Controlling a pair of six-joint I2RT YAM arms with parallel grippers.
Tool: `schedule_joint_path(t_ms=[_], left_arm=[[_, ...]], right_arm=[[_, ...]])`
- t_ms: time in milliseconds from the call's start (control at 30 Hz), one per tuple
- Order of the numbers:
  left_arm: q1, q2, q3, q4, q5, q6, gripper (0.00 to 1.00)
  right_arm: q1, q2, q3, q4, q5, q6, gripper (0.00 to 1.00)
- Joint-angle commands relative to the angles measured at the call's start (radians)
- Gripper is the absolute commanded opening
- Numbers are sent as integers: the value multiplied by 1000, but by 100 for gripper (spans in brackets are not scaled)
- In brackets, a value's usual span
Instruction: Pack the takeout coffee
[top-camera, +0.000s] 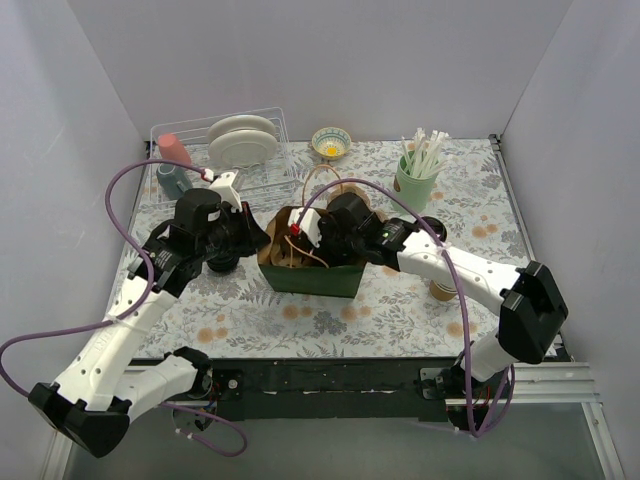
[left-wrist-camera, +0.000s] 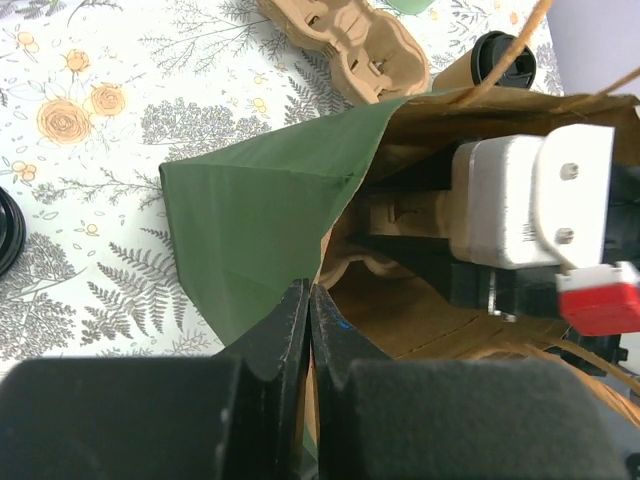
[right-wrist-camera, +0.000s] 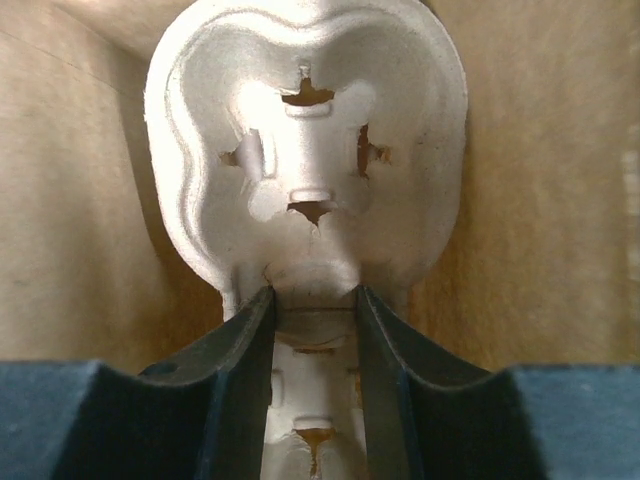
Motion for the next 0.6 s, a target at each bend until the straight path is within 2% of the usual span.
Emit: schedule_joint_path(t_ms=[0, 200, 333, 567], left_arm=[[2, -5, 23, -47, -12, -52, 0], [2, -14, 26, -90, -51, -81, 0], [2, -26, 41, -132, -69, -95, 0], [2, -57, 58, -193, -112, -106, 4]], right_arm=[[3, 9, -25, 64, 34, 26, 44], [9, -31, 4, 67, 37, 52, 56], [10, -65, 22, 61, 9, 69, 67], [9, -123, 62, 77, -46, 166, 70]])
